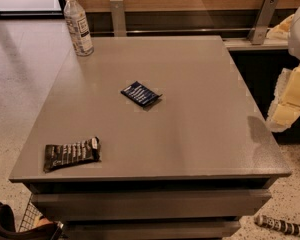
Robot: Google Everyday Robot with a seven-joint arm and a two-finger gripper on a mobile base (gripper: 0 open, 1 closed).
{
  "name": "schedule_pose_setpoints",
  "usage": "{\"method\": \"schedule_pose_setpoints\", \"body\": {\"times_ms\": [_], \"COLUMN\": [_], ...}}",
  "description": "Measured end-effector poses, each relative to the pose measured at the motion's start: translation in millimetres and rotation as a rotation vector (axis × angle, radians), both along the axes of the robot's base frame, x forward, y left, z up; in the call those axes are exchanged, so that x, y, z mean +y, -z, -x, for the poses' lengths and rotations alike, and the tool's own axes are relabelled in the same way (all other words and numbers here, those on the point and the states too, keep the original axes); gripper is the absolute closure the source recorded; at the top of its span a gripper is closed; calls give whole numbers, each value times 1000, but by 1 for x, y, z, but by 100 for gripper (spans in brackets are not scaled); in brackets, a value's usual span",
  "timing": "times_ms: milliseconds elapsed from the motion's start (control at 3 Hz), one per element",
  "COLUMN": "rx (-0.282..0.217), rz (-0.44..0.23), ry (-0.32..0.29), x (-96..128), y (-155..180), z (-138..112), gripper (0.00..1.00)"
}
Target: Move rxbar chocolate near blue plastic bottle
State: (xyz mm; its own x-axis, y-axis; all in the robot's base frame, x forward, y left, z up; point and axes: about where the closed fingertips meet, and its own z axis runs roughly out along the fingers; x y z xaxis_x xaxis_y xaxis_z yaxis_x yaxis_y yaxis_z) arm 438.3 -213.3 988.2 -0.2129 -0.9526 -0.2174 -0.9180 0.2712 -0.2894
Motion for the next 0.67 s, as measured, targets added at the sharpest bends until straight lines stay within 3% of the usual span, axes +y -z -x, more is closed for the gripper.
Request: {"method": "schedule_pose_setpoints", "body": {"times_ms": [333, 667], "rx": [0, 5], "rz": [-1, -40], "ry": [-1, -53], "x": [1, 24], "y": [0, 5], "z": [0, 10], "gripper": [0, 0]}}
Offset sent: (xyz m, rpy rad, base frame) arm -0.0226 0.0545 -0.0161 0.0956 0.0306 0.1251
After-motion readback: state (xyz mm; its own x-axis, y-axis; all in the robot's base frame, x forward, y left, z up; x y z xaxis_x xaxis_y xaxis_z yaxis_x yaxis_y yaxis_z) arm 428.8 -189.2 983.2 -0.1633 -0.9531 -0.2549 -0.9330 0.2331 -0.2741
